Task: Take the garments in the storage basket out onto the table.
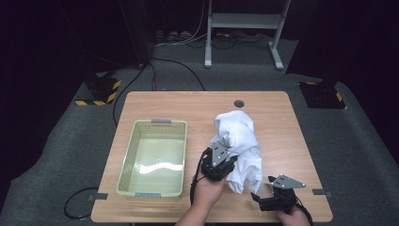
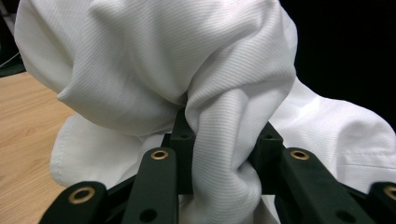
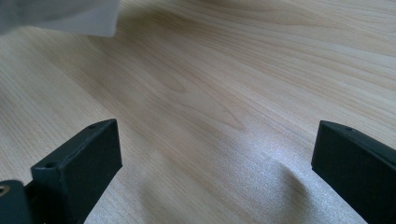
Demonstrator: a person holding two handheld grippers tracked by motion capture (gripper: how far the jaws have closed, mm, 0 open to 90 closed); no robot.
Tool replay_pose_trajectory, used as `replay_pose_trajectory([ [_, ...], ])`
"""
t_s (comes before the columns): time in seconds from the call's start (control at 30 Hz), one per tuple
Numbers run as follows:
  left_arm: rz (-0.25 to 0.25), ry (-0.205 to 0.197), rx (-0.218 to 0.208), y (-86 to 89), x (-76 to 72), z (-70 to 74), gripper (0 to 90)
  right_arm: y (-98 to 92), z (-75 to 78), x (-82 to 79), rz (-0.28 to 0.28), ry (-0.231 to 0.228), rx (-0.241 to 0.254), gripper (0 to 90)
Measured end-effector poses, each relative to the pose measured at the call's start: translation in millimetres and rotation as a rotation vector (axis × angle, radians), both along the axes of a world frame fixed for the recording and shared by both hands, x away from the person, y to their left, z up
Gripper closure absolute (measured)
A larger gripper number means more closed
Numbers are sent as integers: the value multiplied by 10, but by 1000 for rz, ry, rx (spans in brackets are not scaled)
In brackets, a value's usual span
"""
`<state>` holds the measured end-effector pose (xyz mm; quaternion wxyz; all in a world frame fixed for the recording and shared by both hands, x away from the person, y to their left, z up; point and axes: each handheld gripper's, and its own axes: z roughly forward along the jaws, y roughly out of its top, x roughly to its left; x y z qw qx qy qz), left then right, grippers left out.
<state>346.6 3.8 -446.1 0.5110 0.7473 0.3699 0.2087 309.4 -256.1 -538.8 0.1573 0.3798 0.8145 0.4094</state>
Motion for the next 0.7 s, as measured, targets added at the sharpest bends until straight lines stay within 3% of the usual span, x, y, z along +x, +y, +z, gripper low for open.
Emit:
replay_pose_trajectory([
  [0.7, 32, 57, 58, -147, 201, -229, 690, -6, 1, -3, 2, -2, 6, 10],
])
